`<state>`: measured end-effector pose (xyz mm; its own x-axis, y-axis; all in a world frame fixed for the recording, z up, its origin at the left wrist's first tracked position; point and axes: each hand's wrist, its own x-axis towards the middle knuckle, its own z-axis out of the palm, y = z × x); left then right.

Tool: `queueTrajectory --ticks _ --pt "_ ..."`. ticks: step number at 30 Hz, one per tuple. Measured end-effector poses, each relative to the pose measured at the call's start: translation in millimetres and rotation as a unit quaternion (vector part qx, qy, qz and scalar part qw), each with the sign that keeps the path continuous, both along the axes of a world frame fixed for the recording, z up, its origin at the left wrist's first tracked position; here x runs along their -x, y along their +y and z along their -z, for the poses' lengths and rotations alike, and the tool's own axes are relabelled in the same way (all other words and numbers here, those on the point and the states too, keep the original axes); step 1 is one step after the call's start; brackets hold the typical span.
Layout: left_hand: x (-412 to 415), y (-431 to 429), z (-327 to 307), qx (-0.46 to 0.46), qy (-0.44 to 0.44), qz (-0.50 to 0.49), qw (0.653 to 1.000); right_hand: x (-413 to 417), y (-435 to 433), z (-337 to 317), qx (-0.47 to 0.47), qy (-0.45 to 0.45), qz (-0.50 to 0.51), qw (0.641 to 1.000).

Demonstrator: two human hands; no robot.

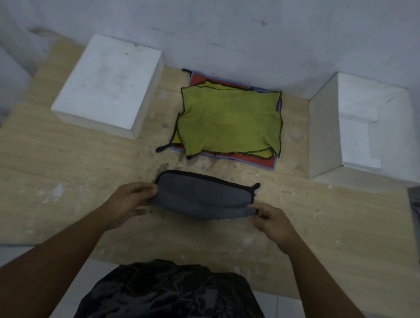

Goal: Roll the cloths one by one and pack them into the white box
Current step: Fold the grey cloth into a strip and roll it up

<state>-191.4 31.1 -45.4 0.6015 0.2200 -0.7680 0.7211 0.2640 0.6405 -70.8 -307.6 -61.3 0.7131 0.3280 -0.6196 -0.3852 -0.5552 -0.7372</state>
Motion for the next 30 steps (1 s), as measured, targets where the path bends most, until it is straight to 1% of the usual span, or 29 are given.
queueTrajectory --ticks 2,4,8,10,13,16,19,21,23,25,28,30 --pt "-7.8 4.5 -4.5 0.033 0.007 0.001 0.999 -5.7 4.0 5.0 0.008 -0.023 0.031 0.999" --pt "-15.4 7.0 -5.4 0.028 0.000 0.014 1.000 -9.8 9.4 7.6 0.023 -0.036 0.055 0.998" --pt "-29.8 7.0 2.9 -0.047 -0.003 0.011 0.999 -16.1 22.1 13.3 0.063 -0.074 0.067 0.993" --pt "-35.0 4.8 9.6 -0.087 0.010 0.014 0.996 -18.5 24.8 20.2 0.080 -0.092 0.080 0.989" --pt "-41.0 -0.2 17.5 -0.158 0.026 0.011 0.987 -21.3 25.3 31.0 0.098 -0.103 0.089 0.986" --pt "-40.4 -3.1 26.2 -0.211 0.017 0.036 0.977 -19.1 32.3 25.6 0.121 -0.138 0.077 0.980" --pt "-37.0 -3.8 30.1 -0.210 0.023 0.040 0.977 -14.7 37.6 22.4 0.153 -0.200 0.078 0.965" --pt "-37.1 -5.7 29.2 -0.210 0.025 0.032 0.977 -12.1 41.8 21.1 0.164 -0.222 0.080 0.958" --pt "-39.1 -8.5 25.4 -0.214 0.024 0.032 0.976 -12.9 47.4 19.3 0.185 -0.199 0.085 0.959" --pt "-40.4 -10.4 25.8 -0.199 0.020 0.021 0.979 -13.8 51.5 18.3 0.187 -0.130 0.118 0.967" --pt "-42.7 -11.6 23.2 -0.174 0.015 -0.004 0.985 -15.3 55.5 17.3 0.147 -0.042 0.183 0.971" --pt "-43.3 -13.0 21.7 -0.138 0.001 -0.026 0.990 -15.6 54.9 16.6 0.113 -0.012 0.197 0.974"
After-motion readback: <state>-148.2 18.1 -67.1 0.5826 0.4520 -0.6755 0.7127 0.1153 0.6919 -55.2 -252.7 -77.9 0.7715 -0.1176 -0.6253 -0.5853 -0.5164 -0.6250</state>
